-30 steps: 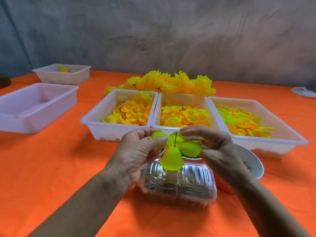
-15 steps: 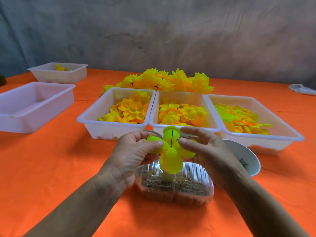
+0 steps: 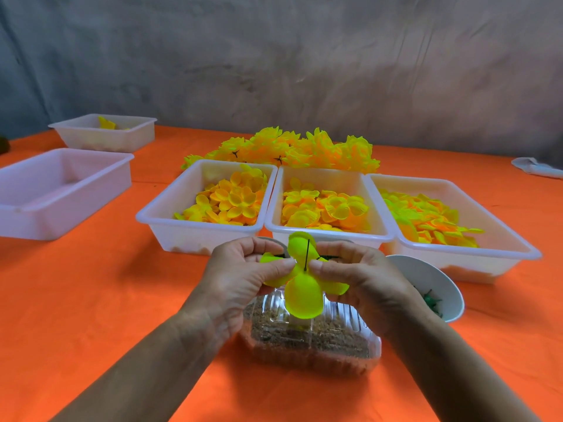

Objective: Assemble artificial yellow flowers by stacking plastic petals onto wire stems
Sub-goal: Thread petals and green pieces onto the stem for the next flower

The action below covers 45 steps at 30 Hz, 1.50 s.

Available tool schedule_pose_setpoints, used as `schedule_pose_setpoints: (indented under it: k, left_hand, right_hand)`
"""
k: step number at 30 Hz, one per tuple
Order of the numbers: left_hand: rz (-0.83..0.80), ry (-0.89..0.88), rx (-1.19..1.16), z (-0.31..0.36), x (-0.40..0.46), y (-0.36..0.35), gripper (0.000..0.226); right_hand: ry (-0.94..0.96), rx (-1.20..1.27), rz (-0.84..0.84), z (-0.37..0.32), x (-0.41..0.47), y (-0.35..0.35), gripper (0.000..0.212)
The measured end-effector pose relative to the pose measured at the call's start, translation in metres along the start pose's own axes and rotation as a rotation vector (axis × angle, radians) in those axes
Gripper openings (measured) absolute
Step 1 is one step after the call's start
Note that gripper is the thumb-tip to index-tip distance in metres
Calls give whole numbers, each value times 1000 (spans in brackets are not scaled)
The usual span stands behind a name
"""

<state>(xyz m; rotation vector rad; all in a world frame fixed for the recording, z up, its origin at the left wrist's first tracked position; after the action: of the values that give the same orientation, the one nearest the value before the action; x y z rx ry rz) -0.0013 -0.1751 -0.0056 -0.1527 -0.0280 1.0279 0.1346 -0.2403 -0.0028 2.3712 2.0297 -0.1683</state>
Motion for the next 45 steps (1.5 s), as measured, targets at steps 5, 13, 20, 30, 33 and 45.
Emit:
schedule_pose_setpoints:
  k: [5, 13, 20, 30, 33, 45]
  left_hand:
    - [20, -8, 4, -2, 1, 2, 33]
    - [27, -40, 42, -1, 0, 2, 21]
    - [22, -18, 44, -2, -1, 3, 22]
    - [-10, -2, 136, -6, -1, -2, 21]
    - [-25, -21, 130, -4, 0, -5, 22]
    - [16, -87, 172, -4, -3, -2, 25]
  right_hand:
    - [-30, -128, 108, 3, 1, 12, 25]
    - [-10, -151, 95, 3, -1, 11, 14]
    - [-54, -91, 89, 10, 2, 12, 15]
    - [-71, -54, 55, 15, 6, 9, 15]
    - [-87, -51, 37, 15, 8, 8, 14]
    - [-99, -42, 94, 12, 7, 10, 26]
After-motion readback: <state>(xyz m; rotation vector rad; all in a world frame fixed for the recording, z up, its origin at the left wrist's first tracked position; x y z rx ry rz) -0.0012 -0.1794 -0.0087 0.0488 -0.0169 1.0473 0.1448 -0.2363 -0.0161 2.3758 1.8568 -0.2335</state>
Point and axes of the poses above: each hand's wrist, its own x-axis towards the middle knuckle, its own y-axis out of the back of the hand, z = x × y, the point moved 9 cm from there along x, towards the middle knuckle, and after that the axes turned 7 degrees about -z, right-handed, at the moved point
